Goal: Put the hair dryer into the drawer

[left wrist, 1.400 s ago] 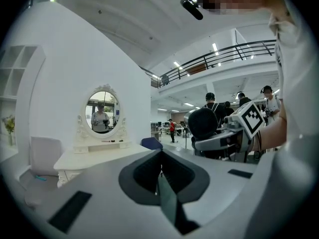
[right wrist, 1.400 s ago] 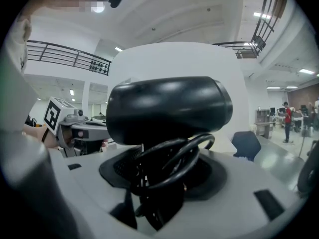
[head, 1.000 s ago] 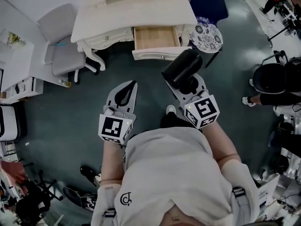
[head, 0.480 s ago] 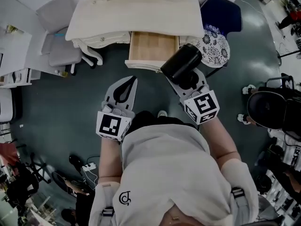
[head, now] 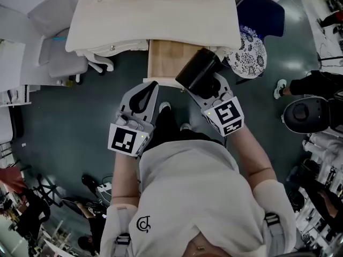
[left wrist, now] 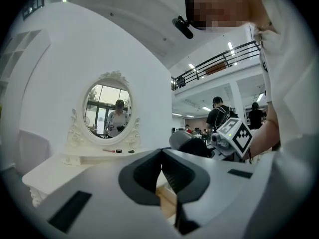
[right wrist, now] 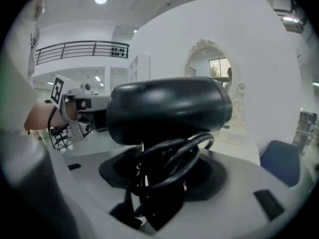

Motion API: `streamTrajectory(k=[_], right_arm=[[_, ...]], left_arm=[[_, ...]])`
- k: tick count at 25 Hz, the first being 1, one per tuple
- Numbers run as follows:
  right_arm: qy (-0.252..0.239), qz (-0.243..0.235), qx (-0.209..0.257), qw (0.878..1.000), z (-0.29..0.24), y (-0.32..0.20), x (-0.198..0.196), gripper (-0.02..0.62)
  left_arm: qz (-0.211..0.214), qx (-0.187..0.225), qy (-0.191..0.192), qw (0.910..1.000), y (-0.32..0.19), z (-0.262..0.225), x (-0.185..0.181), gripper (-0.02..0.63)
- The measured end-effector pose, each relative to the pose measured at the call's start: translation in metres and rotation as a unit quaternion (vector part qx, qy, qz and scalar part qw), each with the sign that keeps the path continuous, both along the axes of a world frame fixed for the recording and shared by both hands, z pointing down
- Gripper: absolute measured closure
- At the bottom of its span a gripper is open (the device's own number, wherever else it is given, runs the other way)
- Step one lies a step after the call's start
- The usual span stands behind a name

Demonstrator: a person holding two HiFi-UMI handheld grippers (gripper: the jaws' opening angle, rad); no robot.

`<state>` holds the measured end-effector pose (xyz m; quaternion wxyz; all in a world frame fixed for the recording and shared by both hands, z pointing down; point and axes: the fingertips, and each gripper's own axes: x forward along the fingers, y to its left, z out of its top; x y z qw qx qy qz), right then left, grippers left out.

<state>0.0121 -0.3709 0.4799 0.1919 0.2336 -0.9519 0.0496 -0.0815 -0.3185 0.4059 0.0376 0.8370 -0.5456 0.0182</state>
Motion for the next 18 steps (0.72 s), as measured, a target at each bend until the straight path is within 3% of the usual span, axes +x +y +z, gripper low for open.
streamTrajectory(k=[5, 10, 18], right_arm=[[0.045, -0.021, -0.021, 0.999, 0.039, -0.032, -0.029, 0.339], [0.104, -0.060, -0.052, 0.991, 0.097, -0.052, -0.053, 0.339], [0.269, -0.123, -0.081, 0.952, 0.211, -0.062, -0.064, 0.337]], left_arm=[[0.017, 0.006, 0.018, 0.9997, -0.041, -0.001, -0.019, 0.592], [0.020, -0.019, 0.021, 0.9994, -0.063, 0.022, -0.039, 0.592], [0.014, -0.062, 0.029, 0.9976, -0.080, 0.060, -0.070, 0.592]])
